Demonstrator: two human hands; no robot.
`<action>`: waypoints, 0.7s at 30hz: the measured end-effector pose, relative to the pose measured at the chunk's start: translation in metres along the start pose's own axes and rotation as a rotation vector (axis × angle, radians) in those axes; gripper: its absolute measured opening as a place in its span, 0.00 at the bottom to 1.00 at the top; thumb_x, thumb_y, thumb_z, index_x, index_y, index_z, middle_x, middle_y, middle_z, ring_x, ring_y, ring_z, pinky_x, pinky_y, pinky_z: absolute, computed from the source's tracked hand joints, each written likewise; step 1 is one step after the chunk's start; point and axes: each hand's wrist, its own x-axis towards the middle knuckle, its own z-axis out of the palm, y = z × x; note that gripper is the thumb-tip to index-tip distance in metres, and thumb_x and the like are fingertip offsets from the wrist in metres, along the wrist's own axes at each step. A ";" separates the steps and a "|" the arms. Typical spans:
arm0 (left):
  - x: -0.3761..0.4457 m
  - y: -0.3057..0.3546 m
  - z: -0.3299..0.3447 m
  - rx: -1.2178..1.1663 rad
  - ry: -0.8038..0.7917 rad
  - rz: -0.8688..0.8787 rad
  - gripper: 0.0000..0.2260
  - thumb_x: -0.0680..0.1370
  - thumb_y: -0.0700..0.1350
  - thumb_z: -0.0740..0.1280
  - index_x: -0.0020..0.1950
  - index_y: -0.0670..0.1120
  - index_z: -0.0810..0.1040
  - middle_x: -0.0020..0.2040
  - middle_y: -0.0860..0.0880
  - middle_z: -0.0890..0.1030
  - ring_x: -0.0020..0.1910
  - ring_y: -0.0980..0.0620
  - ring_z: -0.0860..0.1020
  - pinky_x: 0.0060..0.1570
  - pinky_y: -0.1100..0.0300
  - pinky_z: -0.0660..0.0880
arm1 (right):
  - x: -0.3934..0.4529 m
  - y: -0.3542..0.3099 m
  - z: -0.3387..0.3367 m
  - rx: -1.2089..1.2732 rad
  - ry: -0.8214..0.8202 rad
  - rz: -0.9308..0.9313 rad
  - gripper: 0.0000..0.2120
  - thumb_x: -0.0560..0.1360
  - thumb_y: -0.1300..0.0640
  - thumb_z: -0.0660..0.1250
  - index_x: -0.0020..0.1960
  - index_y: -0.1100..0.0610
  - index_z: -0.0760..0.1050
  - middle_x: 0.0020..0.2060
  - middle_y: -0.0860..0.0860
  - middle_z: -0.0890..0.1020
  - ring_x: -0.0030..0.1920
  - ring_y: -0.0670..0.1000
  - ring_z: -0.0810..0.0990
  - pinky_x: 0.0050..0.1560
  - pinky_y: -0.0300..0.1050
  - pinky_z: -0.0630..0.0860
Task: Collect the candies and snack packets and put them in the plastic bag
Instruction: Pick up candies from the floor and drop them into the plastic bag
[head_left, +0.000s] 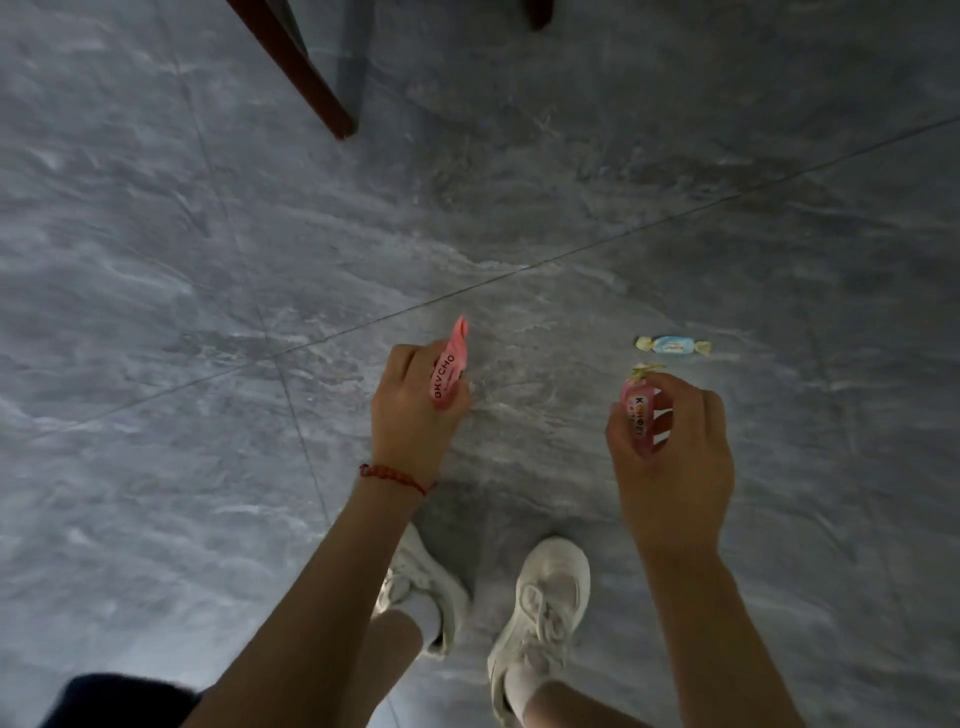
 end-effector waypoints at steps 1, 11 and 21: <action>-0.002 0.017 -0.019 0.004 0.004 0.018 0.15 0.69 0.47 0.64 0.51 0.40 0.79 0.43 0.44 0.76 0.36 0.59 0.69 0.36 0.72 0.67 | -0.001 -0.011 -0.018 -0.002 0.012 -0.011 0.14 0.69 0.61 0.71 0.54 0.58 0.75 0.46 0.55 0.76 0.37 0.48 0.73 0.37 0.43 0.71; -0.033 0.190 -0.191 0.108 -0.034 0.172 0.16 0.70 0.48 0.63 0.51 0.38 0.79 0.43 0.43 0.80 0.39 0.47 0.78 0.37 0.65 0.71 | -0.028 -0.119 -0.204 0.054 0.068 -0.062 0.13 0.69 0.61 0.72 0.52 0.58 0.75 0.44 0.56 0.76 0.35 0.54 0.78 0.35 0.43 0.72; -0.068 0.310 -0.291 0.084 -0.075 0.312 0.18 0.70 0.49 0.61 0.52 0.38 0.78 0.42 0.43 0.79 0.41 0.49 0.75 0.38 0.63 0.72 | -0.067 -0.156 -0.352 0.043 0.166 0.041 0.15 0.69 0.61 0.71 0.54 0.57 0.75 0.47 0.56 0.76 0.38 0.56 0.78 0.37 0.44 0.71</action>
